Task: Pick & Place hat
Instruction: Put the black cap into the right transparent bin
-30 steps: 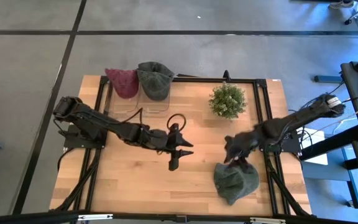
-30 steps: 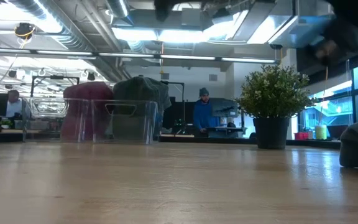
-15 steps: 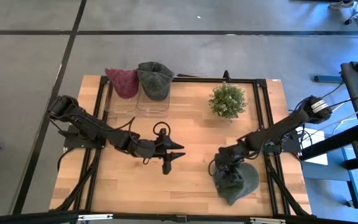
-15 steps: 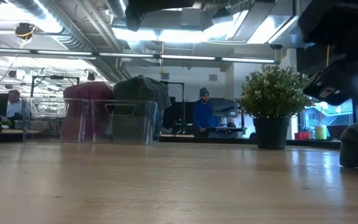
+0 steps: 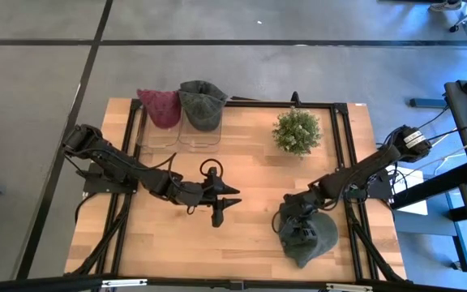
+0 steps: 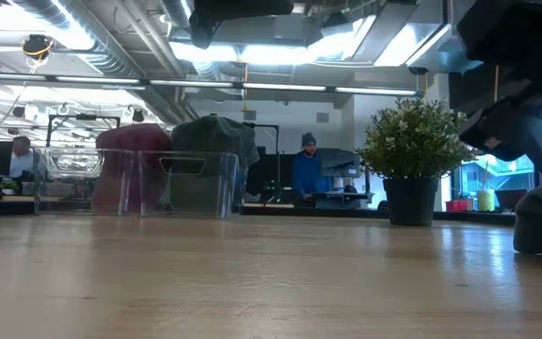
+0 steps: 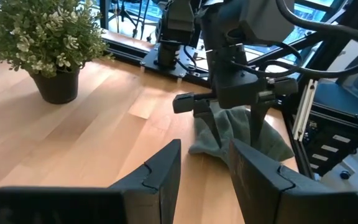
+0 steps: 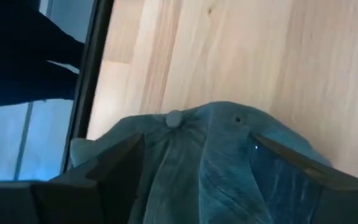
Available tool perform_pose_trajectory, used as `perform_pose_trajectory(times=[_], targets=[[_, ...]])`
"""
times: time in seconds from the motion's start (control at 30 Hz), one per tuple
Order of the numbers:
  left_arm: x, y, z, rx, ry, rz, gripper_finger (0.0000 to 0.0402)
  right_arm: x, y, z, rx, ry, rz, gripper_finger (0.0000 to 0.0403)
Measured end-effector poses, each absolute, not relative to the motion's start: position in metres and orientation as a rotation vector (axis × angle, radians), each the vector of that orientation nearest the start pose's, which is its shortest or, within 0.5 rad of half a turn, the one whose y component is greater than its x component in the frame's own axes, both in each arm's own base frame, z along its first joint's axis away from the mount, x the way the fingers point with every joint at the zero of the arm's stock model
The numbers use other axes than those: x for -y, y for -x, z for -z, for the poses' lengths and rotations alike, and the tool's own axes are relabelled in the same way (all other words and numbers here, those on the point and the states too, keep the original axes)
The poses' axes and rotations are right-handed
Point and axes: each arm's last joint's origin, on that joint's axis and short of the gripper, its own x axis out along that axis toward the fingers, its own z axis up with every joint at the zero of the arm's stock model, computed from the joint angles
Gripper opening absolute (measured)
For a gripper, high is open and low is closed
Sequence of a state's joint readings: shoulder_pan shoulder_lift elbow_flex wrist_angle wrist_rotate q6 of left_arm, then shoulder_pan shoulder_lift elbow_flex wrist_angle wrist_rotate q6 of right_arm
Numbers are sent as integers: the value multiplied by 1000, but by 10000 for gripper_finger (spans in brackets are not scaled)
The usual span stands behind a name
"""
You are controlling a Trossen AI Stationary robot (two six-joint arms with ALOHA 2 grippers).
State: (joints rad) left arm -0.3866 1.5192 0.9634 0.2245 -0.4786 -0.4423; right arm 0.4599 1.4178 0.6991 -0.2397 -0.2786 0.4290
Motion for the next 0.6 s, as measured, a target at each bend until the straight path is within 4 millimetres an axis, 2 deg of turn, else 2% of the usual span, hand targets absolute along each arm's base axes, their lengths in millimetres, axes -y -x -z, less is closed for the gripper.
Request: perform_pose_trajectory(times=[0.27, 0.6], targets=[[114, -315, -258, -278, 300, -156, 128, -125, -224, -168, -1063, -101, -434, 278], [113, -315, -257, -281, 301, -169, 128, -133, -219, -167, -1054, -16, -467, 216]])
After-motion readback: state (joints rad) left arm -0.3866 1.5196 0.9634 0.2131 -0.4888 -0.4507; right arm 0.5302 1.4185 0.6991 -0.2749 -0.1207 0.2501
